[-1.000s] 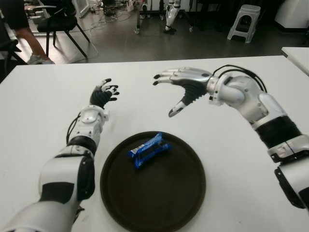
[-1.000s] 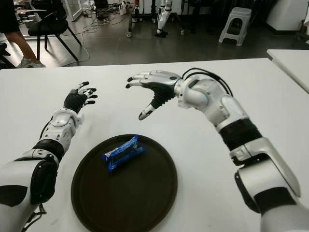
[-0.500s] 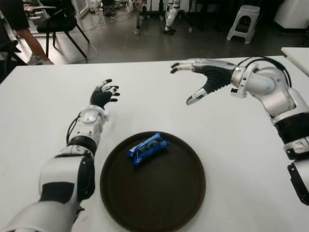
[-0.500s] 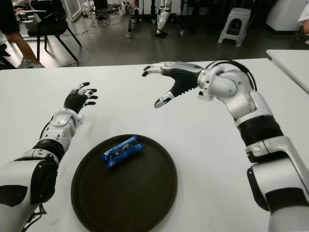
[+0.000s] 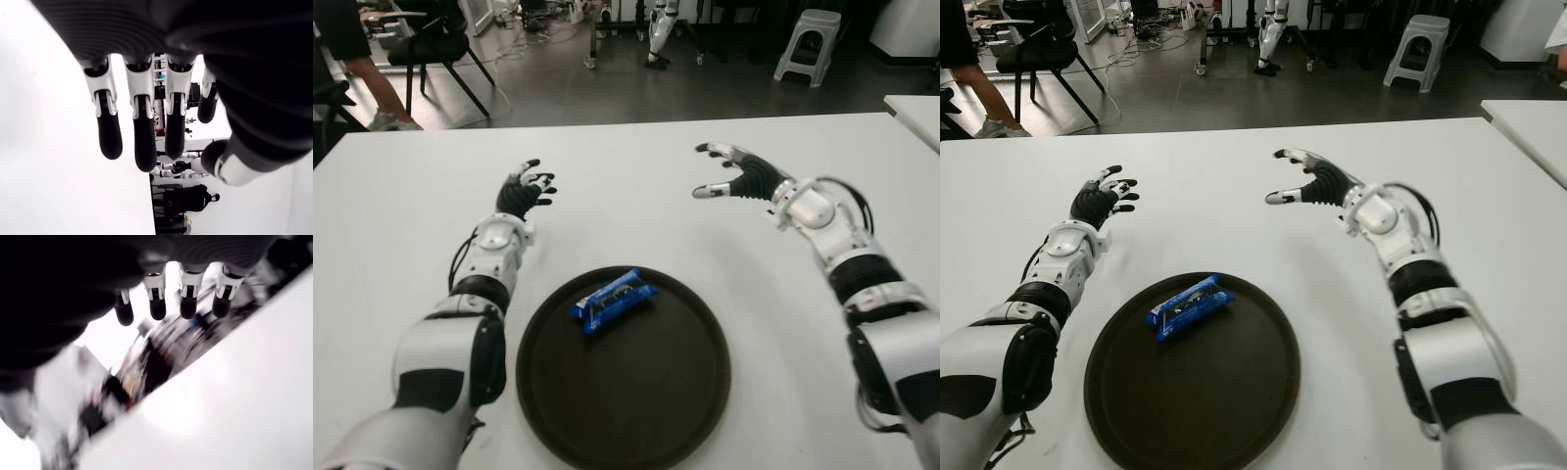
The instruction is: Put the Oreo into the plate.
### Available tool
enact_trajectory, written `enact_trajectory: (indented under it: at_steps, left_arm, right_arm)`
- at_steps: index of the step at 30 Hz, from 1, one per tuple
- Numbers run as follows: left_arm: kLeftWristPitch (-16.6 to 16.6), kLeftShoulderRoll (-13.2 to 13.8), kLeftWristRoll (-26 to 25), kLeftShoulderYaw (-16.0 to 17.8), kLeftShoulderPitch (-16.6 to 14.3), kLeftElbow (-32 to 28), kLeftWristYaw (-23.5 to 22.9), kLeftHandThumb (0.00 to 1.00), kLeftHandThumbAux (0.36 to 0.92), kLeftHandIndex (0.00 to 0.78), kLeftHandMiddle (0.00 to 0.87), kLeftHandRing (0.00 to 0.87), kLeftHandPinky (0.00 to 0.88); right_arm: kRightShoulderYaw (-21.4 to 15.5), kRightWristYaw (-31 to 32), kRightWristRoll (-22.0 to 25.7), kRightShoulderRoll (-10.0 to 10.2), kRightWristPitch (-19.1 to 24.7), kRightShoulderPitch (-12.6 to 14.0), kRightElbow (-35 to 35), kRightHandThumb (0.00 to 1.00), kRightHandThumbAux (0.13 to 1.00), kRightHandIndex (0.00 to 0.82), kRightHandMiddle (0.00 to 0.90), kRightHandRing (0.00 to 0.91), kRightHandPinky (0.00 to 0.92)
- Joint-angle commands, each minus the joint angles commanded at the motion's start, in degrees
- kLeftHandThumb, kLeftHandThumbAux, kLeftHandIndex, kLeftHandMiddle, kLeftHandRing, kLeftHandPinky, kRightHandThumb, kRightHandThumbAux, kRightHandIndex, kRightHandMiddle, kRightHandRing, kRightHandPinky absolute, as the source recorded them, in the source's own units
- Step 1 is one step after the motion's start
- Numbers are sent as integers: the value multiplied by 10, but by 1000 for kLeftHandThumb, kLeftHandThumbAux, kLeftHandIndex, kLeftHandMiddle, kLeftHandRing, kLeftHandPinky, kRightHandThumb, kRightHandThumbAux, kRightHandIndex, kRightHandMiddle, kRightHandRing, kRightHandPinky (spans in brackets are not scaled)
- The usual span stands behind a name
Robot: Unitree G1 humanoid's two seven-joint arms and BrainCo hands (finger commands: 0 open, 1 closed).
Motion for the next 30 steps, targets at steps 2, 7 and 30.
enact_trajectory:
  at_steps: [2, 7, 30]
  left_arm:
    - [0, 0, 0, 0, 0, 0, 1, 538, 666, 151, 309, 360, 378]
    - [0, 0, 5, -4, 1, 0, 3, 526, 656, 152, 306, 356, 370]
    - [-5, 4, 12, -10, 3, 0, 6, 487, 702, 155, 307, 352, 373]
  right_arm:
    - [-12, 11, 11, 5, 4, -2, -1, 47, 595, 105, 149, 151, 164]
    - [-18, 22, 5, 8, 11, -20, 3, 74, 602, 122, 162, 157, 173]
    - [-5, 3, -47, 10, -23, -22, 7, 28, 621, 0, 3, 1, 1]
